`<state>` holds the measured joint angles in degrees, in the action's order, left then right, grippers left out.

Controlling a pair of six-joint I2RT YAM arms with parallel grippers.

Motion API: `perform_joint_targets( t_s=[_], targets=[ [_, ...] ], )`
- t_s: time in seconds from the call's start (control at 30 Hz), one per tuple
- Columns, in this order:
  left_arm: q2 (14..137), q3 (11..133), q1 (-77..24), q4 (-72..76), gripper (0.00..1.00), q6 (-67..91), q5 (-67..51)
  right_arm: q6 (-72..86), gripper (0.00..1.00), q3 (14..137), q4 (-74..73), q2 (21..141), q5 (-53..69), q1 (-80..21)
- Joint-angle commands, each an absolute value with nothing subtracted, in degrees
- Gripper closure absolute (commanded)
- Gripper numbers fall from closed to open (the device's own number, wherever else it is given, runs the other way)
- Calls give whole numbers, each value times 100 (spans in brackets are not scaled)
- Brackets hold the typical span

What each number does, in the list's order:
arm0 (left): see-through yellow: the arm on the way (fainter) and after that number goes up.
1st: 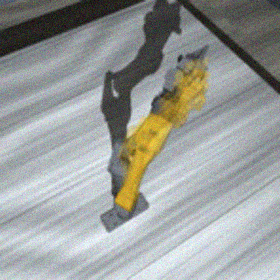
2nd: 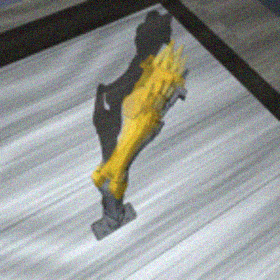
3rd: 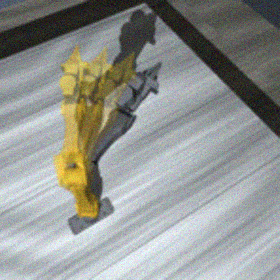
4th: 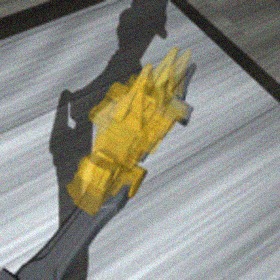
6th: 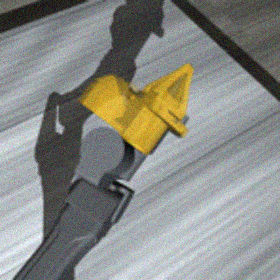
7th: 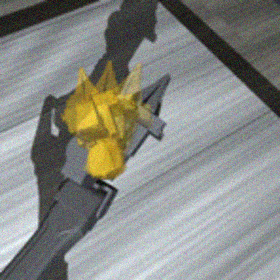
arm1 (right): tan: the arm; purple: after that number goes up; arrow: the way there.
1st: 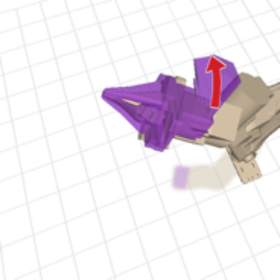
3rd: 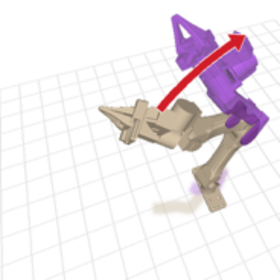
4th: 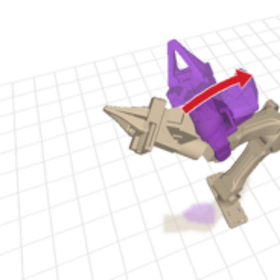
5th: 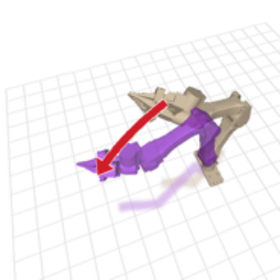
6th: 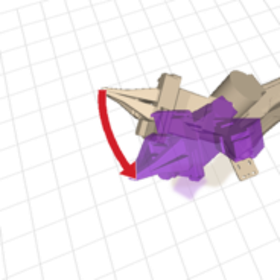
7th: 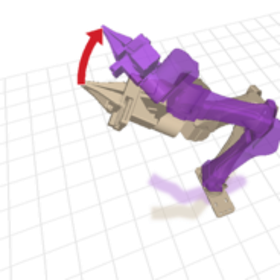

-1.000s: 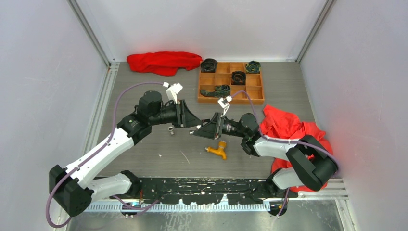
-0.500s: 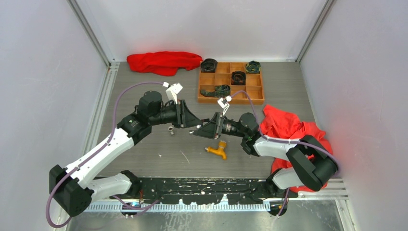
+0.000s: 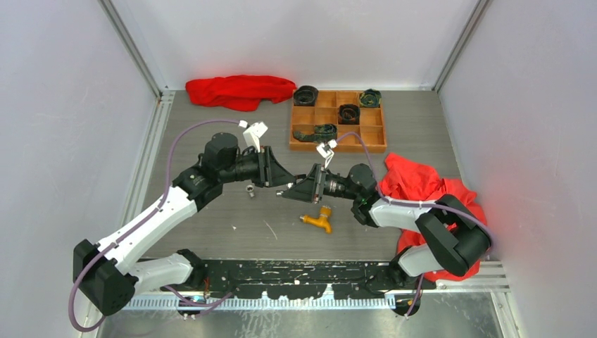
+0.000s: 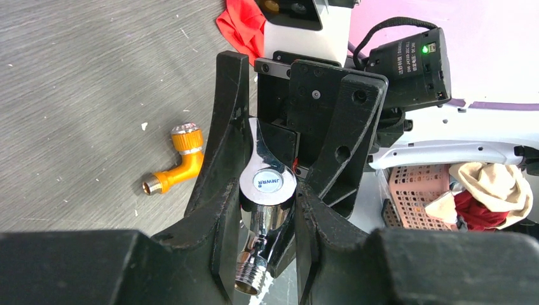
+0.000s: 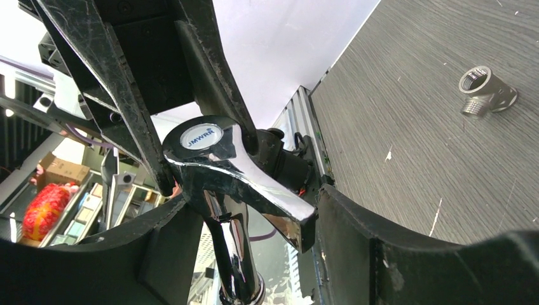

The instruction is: Install the water faucets

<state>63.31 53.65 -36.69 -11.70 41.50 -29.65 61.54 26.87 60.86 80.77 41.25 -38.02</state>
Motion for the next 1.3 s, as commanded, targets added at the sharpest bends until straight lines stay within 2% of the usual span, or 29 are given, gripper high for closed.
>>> perform_joint_targets(
  t_s=[0.0,0.73,0.9,0.97,1.1,1.27],
  targets=[
    [6287,5460,-3718,-791,100,4218,-3313,6122,31,2887,6103,8171,4056,-3778],
    [6310,5555,-3717,-950,100,4183,-3186,5963,31,2683,6466,7912,4062,-3770],
    [6231,5479,-3717,-773,100,4299,-3233,6044,30,2472,7075,7812,3763,-3741],
    [6207,5458,-3716,-747,100,4308,-3220,6137,34,2436,7337,7825,3703,-3733],
    [6106,5432,-3718,-789,100,4252,-3113,6425,41,2586,7704,8054,4035,-3735],
    [6082,5429,-3717,-724,100,4238,-3058,7038,41,2481,8717,8365,4269,-3735]
  ],
)
